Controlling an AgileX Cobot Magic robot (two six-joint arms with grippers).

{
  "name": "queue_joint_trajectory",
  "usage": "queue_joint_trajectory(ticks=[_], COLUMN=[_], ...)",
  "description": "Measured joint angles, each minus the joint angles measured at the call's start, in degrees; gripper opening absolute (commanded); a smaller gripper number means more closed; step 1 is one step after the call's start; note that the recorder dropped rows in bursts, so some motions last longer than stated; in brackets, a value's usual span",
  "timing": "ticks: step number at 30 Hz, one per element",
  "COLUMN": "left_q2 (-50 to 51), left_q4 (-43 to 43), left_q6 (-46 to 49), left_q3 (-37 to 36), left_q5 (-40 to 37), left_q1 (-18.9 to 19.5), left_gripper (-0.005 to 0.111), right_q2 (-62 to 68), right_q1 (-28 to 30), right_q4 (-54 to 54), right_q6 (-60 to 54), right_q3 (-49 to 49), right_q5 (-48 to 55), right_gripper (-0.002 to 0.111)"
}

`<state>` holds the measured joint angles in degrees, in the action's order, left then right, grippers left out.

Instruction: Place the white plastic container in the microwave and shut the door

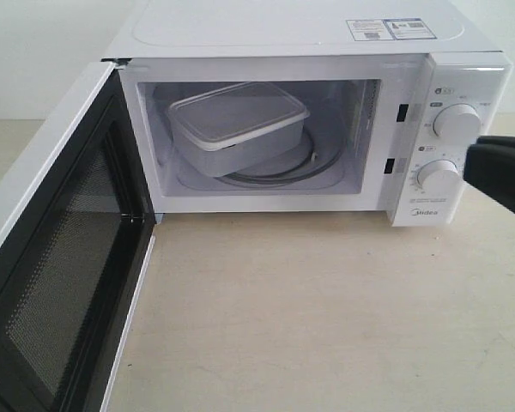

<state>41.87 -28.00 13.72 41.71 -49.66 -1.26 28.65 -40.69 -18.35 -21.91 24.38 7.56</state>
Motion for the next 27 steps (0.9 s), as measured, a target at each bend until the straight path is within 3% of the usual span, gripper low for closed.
queue_joint_trajectory(ticks=[9, 17, 27], left_q2=[6.8, 12.2, 14.4], left_q4=[-6.2, -21.7, -24.9], left_q6=[4.4, 17.9, 24.4], left_q3=[0.0, 0.0, 0.0], left_q5=[-8.7, -9.9, -7.1], left_q1=[0.0, 0.0, 0.0], left_gripper=[0.004, 0.004, 0.004], right_q2=[-2.0, -2.0, -2.0], right_q1=[6.9, 7.2, 7.3], right_q4=[0.0, 0.6, 0.9], right_q6=[1.6, 2.4, 4.4], right_q3=[-0.1, -0.1, -0.1], right_q5=[7.1, 7.3, 5.5], right_gripper=[0.000, 0.000, 0.000])
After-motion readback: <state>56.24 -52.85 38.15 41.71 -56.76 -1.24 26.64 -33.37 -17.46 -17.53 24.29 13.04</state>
